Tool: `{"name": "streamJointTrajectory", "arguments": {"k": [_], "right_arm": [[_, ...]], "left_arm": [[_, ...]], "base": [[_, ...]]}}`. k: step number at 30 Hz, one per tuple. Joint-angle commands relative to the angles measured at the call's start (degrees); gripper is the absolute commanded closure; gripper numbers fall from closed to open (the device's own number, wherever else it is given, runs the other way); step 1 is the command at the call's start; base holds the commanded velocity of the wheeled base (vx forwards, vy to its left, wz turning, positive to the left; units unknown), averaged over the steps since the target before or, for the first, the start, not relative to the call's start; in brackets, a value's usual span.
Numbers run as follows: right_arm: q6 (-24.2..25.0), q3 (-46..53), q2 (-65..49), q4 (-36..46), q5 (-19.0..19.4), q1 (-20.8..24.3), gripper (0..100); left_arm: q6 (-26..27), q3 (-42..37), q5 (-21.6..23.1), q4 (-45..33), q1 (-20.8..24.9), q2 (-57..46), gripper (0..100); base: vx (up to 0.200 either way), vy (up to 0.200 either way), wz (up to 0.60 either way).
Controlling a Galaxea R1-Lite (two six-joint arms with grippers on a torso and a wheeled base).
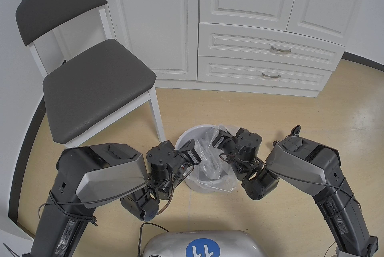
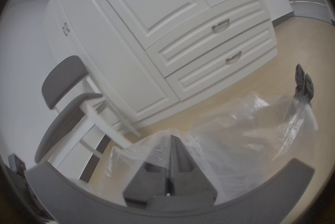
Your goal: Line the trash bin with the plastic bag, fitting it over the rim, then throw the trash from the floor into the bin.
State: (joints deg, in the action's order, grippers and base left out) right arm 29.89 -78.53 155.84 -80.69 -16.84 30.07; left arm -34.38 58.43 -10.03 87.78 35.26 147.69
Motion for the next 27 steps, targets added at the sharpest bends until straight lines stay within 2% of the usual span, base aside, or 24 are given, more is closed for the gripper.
{"name": "streamJointTrajectory", "arguments": {"k": [1,4,7,12,20,22,27], "right_arm": [[-0.6,-9.0,-2.1,5.1,-8.2,0.0,100],[-0.6,-15.5,-1.2,10.7,-12.8,-0.8,100],[-0.8,-19.4,0.3,13.4,-14.8,-2.0,100],[-0.9,-20.1,2.1,14.1,-15.1,-1.9,100],[-1.8,-20.1,4.4,14.0,-15.0,-1.7,100],[-2.6,-20.2,6.0,13.8,-14.6,-1.6,100],[-2.6,-20.1,6.8,13.8,-14.5,-1.5,100]], "left_arm": [[0.8,4.4,-2.7,-0.1,-2.2,-0.3,100],[1.4,6.2,-3.8,-0.1,-3.7,-0.3,100],[1.4,8.0,-5.5,-0.5,-4.2,0.1,100],[1.5,9.4,-6.8,-3.1,-4.4,0.7,100],[2.7,9.0,-6.6,-3.3,-4.0,3.2,100],[6.5,8.9,-6.8,-3.5,-2.8,5.8,100],[7.1,8.3,-6.9,-3.1,-1.5,6.4,100]], "base": [[0.000,0.000,0.00],[0.000,0.000,0.00],[0.000,0.000,0.00],[0.000,0.000,0.00],[0.000,0.000,0.00],[0.000,0.000,0.00],[0.000,0.000,0.00]]}}
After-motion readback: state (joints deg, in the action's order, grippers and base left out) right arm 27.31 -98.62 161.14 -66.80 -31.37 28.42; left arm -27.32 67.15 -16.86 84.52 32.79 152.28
